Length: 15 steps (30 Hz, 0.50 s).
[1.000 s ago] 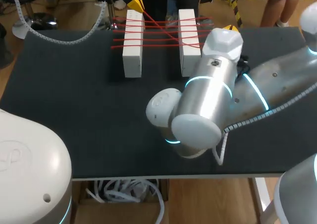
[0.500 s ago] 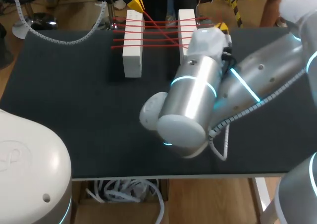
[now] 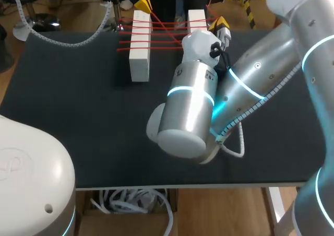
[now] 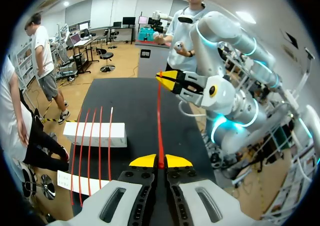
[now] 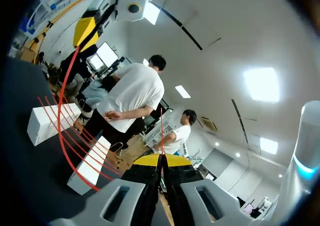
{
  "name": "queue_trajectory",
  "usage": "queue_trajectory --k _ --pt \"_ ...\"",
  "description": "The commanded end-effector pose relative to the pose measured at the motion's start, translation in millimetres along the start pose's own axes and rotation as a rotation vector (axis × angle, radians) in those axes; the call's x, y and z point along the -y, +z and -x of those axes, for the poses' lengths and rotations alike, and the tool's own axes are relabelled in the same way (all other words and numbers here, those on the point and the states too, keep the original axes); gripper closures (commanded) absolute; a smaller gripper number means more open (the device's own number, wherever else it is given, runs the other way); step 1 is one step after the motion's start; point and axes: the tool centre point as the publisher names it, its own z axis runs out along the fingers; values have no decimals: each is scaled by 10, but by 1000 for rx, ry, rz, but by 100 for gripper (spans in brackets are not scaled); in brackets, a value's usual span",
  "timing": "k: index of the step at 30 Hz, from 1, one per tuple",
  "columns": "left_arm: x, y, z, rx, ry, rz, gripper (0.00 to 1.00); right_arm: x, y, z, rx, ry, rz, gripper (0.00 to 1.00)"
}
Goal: Grab the tape and strap the tape.
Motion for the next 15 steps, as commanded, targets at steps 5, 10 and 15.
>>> queue_trajectory --k 5,10,15 --pt "6 -10 5 -2 -1 4 100 6 -28 23 -1 1 1 100" --pt "6 -10 5 -2 -1 4 100 -296 -144 -8 -42 -121 -4 100" --pt "6 -10 5 -2 -1 4 100 -578 -285 31 -120 -229 6 100"
